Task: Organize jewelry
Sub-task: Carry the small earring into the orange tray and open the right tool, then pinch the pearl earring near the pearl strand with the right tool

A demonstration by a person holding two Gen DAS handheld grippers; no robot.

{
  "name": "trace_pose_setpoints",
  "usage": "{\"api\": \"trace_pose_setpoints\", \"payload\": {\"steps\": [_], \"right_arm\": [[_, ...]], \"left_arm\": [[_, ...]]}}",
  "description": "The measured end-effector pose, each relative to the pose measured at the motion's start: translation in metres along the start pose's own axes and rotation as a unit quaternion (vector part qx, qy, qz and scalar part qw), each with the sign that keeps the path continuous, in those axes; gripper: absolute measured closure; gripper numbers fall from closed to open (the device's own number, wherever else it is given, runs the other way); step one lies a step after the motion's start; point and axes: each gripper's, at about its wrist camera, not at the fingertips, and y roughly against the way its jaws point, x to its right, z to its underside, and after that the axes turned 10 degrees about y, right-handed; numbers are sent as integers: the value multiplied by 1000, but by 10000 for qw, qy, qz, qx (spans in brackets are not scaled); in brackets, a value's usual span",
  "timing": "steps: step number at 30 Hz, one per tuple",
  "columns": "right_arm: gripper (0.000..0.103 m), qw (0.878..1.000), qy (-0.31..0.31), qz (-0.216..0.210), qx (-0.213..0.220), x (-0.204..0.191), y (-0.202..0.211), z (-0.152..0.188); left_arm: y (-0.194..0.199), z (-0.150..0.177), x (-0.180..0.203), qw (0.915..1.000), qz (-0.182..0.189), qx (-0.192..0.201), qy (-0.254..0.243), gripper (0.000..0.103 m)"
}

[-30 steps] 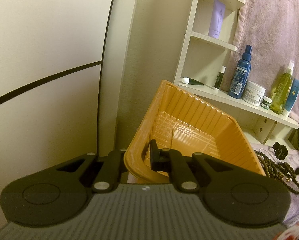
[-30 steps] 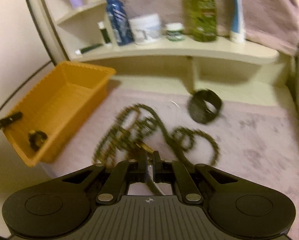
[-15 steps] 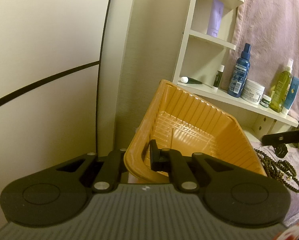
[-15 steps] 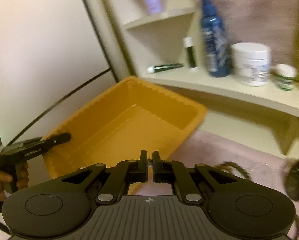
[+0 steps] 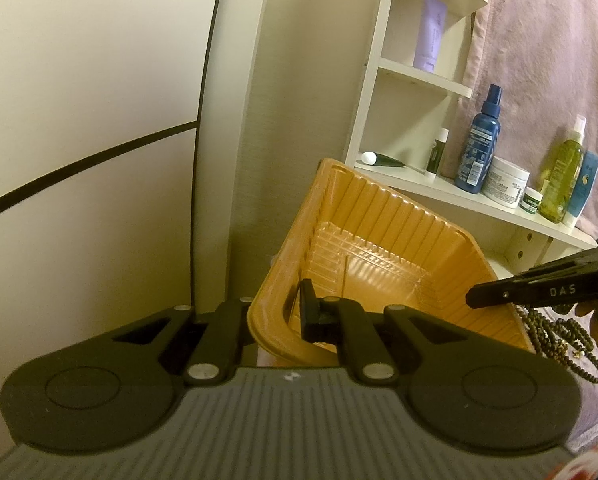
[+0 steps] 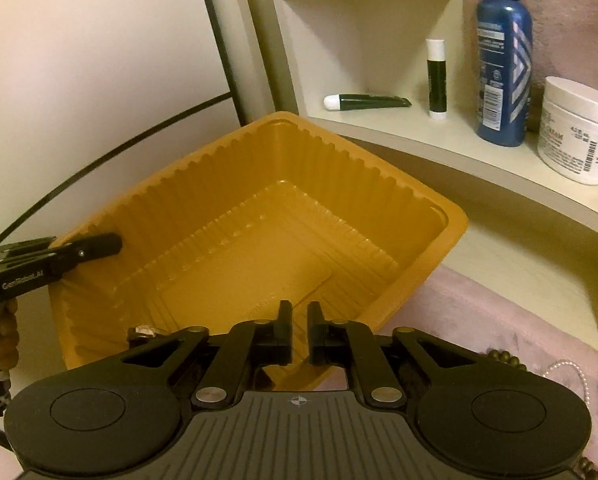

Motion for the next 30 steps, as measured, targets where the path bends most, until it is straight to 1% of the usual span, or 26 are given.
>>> {"api": "trace_pose_setpoints", "payload": {"steps": [4,6,9,12,18,23,30], "right_arm": [[63,10000,51,0,78,-3,0,-3],[60,9999,25,30,155,-4,3,-4],[59,9995,-131,-3,290,-1,12,-2],[59,9992,-160,6,367,-1,22,2],[58,9975,-393,64,587,5,52,13],[58,9956,-579,278,688,15,80,25],[58,9928,-745,620,702,31,116,48]], "left_arm": [[0,0,0,10000,-9,3,-16,95],[0,0,0,10000,-13,-5,-23,95],[-1,0,0,10000,-16,-19,-30,95],[-1,-1,0,10000,-18,-21,-32,94],[-1,-1,1,10000,-24,-32,-67,95],[-1,-1,1,10000,-31,-39,-79,94],[-1,-1,2,9999,-45,-40,-111,94]]}}
